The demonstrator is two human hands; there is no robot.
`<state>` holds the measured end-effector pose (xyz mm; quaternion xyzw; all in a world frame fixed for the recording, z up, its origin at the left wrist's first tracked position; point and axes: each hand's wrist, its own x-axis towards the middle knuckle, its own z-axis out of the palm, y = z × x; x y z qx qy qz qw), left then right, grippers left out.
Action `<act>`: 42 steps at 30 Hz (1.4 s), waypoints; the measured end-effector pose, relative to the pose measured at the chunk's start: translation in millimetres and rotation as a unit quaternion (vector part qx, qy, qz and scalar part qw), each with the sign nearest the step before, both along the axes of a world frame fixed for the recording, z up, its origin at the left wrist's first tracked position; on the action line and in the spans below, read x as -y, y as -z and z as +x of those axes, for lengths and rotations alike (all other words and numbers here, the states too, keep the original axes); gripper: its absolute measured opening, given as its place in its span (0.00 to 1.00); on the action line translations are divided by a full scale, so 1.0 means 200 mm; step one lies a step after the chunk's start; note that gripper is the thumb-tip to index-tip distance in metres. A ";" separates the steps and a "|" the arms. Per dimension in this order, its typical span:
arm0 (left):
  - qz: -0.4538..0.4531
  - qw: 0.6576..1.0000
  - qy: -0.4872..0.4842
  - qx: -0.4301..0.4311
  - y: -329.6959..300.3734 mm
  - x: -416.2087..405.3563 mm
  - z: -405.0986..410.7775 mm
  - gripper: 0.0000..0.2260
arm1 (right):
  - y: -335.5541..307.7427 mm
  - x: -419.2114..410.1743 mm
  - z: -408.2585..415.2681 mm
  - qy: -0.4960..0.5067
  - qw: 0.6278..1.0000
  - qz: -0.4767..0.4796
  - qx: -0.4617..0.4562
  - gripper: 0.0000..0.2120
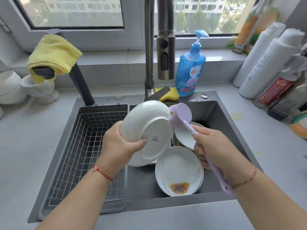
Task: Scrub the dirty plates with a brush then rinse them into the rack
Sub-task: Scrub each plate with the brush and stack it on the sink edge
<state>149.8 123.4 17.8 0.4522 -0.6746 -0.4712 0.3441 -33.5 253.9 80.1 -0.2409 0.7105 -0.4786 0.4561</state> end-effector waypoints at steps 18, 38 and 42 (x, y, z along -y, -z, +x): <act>0.042 0.988 -0.083 -0.123 0.06 0.02 0.02 0.22 | 0.38 0.00 0.06 0.116 0.976 0.061 0.176 0.09; 0.151 0.978 0.108 -0.098 0.03 0.04 0.02 0.35 | 0.21 0.15 -0.20 -0.114 0.949 0.028 -0.292 0.34; 0.135 0.979 0.126 -0.082 0.00 0.06 0.02 0.37 | 0.17 0.17 -0.21 -0.120 0.937 0.016 -0.327 0.34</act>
